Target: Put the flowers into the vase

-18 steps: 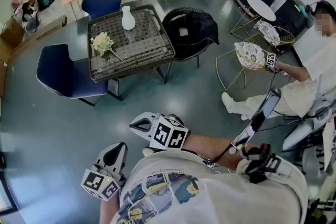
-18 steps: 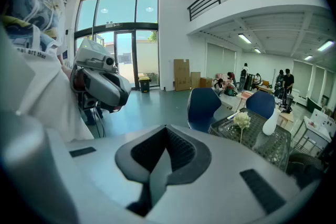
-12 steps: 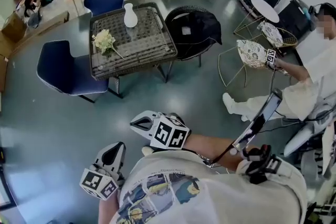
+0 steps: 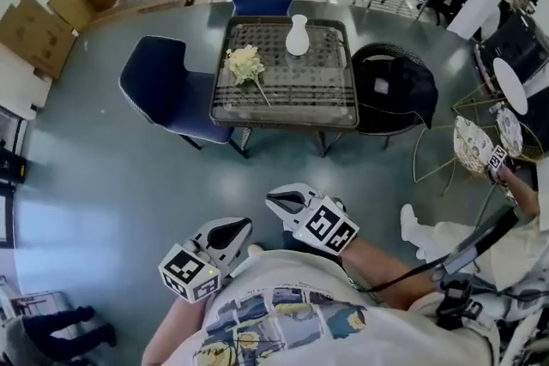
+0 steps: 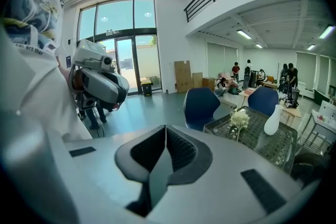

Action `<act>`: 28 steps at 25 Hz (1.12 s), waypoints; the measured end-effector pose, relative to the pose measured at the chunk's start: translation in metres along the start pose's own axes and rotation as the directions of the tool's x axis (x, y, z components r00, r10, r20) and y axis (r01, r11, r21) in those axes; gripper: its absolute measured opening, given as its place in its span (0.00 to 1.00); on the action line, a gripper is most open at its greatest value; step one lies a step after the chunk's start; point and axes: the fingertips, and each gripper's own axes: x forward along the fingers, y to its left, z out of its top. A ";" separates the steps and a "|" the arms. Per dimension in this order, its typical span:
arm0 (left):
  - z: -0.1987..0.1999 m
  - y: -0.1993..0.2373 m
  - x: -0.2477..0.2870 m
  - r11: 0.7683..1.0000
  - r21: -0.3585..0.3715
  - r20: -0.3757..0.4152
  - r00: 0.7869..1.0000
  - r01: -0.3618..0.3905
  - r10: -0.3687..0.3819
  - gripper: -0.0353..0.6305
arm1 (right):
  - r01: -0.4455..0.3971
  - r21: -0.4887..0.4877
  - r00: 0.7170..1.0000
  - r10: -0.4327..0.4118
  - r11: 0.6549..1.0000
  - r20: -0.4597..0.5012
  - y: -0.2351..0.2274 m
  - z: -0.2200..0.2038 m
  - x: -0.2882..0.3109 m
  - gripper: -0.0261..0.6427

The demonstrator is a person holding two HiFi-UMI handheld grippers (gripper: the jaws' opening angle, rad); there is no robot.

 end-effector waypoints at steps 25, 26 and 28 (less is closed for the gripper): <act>0.096 0.208 0.102 0.992 0.074 -0.029 0.995 0.098 -0.096 0.07 | 0.209 0.088 0.972 -0.197 0.974 -0.130 -0.296 0.014 0.123 0.20; 0.103 0.226 0.097 0.992 0.077 -0.030 0.994 0.103 -0.101 0.07 | 0.221 0.096 0.967 -0.205 0.971 -0.149 -0.310 0.018 0.137 0.21; 0.113 0.256 0.086 0.990 0.085 -0.034 0.994 0.110 -0.108 0.07 | 0.236 0.122 0.960 -0.212 0.964 -0.186 -0.335 0.021 0.164 0.24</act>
